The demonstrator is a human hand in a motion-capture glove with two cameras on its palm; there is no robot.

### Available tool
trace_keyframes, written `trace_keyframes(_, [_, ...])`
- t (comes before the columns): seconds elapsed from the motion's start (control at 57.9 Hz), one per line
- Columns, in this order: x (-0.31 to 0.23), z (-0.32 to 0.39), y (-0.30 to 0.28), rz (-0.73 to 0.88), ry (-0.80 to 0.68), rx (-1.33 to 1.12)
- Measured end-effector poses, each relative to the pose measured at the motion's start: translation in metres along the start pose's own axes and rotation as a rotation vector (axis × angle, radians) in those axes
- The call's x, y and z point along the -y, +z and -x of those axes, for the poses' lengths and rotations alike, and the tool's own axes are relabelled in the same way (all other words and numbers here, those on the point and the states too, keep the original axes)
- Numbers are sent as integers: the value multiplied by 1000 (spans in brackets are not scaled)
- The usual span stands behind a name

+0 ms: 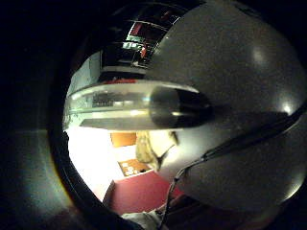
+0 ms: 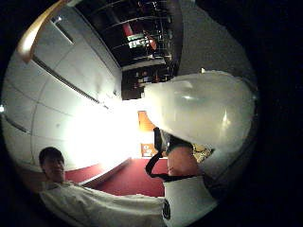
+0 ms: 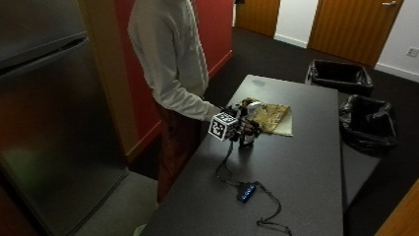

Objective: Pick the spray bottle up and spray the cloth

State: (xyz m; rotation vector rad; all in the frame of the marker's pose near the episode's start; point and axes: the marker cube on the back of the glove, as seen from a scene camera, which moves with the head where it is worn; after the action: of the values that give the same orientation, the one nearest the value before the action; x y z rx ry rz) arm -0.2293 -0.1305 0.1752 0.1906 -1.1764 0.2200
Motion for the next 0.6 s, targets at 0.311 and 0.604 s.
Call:
trace_keyframes(0.311, [11,6,21,-55,19,-5])
trace_keyframes(0.604, [18,11,37,-61,21,-104])
